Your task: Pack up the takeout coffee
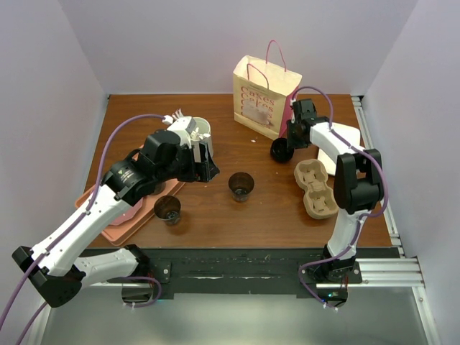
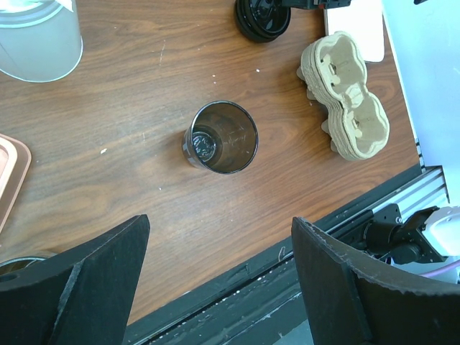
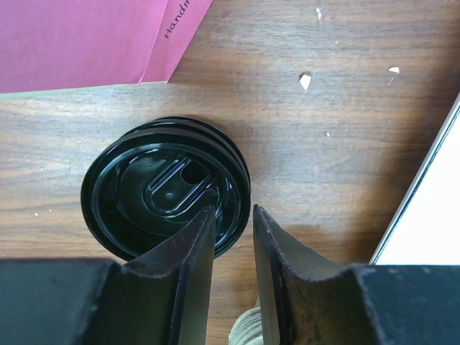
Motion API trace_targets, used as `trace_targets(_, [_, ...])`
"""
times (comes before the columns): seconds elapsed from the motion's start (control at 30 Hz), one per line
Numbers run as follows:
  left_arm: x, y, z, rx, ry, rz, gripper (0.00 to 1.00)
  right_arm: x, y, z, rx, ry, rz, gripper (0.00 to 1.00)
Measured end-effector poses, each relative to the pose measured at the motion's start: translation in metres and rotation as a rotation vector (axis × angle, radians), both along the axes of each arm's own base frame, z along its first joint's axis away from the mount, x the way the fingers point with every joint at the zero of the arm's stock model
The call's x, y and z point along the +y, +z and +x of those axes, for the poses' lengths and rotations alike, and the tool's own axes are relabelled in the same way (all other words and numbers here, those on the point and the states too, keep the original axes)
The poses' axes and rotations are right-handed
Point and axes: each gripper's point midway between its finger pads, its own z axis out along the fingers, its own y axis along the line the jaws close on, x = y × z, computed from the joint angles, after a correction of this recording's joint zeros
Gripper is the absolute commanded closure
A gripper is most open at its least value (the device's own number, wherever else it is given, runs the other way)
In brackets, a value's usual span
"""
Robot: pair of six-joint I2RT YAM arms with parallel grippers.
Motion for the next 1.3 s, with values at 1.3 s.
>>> trace_targets(1.3, [0.000,0.000,0.000,0.002,-0.002,-0.001,0.16,-0.004,-0.011,0.002,0.027,-0.020,0.023,0.93])
